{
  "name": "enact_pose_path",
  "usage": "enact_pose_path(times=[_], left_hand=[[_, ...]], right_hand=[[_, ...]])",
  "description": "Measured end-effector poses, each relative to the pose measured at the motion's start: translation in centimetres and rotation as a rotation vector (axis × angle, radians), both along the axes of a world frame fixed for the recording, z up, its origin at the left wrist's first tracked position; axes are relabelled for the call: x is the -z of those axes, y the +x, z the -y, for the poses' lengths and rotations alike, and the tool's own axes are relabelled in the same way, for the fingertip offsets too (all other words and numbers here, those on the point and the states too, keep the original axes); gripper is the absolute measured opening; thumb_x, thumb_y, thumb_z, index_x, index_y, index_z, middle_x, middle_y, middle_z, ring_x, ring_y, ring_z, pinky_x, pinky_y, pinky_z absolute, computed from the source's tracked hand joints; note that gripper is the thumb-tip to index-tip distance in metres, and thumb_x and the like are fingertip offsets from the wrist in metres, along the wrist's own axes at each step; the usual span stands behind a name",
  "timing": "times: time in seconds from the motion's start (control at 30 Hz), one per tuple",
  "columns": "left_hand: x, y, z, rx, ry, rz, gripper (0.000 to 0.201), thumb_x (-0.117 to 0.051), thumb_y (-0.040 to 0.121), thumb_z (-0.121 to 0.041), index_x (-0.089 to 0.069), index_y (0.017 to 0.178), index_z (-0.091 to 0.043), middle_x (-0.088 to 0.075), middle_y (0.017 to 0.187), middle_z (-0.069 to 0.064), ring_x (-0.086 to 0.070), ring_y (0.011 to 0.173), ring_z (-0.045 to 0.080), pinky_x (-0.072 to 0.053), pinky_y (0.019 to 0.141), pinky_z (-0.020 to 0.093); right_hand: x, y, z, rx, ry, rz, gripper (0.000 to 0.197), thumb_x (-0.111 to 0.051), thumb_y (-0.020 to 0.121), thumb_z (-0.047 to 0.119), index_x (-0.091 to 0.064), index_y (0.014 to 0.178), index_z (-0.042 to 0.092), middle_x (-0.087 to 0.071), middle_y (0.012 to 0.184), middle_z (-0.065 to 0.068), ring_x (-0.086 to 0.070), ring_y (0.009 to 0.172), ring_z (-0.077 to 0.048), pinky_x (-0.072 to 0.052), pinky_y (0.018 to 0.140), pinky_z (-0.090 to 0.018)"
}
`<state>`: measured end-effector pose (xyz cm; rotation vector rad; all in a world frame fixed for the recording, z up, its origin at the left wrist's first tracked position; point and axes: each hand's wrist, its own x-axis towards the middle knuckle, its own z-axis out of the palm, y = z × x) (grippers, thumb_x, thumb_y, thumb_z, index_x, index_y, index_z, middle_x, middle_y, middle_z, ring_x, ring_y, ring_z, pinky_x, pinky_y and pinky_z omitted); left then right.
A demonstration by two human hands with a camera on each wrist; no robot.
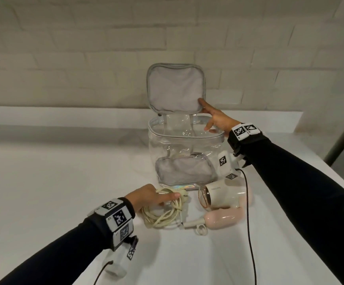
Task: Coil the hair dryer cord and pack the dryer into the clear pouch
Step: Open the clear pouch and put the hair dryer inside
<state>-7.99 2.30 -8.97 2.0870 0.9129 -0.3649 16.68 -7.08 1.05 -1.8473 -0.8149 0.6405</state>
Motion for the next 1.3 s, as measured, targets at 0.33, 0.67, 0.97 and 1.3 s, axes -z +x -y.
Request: enact_pose_path(times=[0.33,0.67,0.97,1.3], left_hand=[[-1.2,0.1,0.7,-0.158,-0.158,0.276,0.023,-0.053,0.091,-0.020,-0.052,0.073,-0.006,-0.068,0.061,0.011,-0.041,0.031,0.007,-0.032,0.033,0.016],[-1.3,0.4,8.3,0.280,0.830,0.176,0.048,-0.042,0.090,-0.023,-0.027,0.135,-0.028,-0.040,0.124,0.019,-0.051,0.106,0.036,-0.044,0.072,0.039],[1.3,1.0,6.0,0.727,0.801,0.203,0.054,-0.057,0.075,-0.053,-0.050,0.118,-0.020,-0.059,0.111,0.011,-0.047,0.111,0.029,-0.031,0.102,0.038],[-5.8,0.2,5.2,0.758,0.416,0.230,0.029,-0.059,0.083,-0.045,-0.061,0.089,-0.017,-0.068,0.075,0.010,-0.061,0.063,0.017,-0.043,0.062,0.026]], right_hand=[[0.1,-0.5,0.0,-0.002,0.030,-0.006,0.094,-0.044,0.072,-0.015,-0.022,0.141,0.044,-0.037,0.139,0.007,-0.033,0.130,-0.021,-0.034,0.102,-0.044],[-0.3,-1.2,0.1,0.001,0.008,0.008,0.094,-0.044,0.073,-0.015,-0.020,0.142,0.044,-0.033,0.146,0.008,-0.031,0.132,-0.022,-0.032,0.104,-0.045],[-0.4,-1.1,0.0,-0.009,0.002,0.013,0.092,-0.048,0.075,-0.012,-0.019,0.143,0.043,-0.032,0.147,0.008,-0.030,0.134,-0.022,-0.031,0.106,-0.048],[-0.5,-2.0,0.5,0.009,0.093,-0.048,0.051,-0.032,0.093,0.051,-0.018,0.142,0.045,-0.014,0.156,0.014,-0.019,0.142,-0.019,-0.022,0.106,-0.051]])
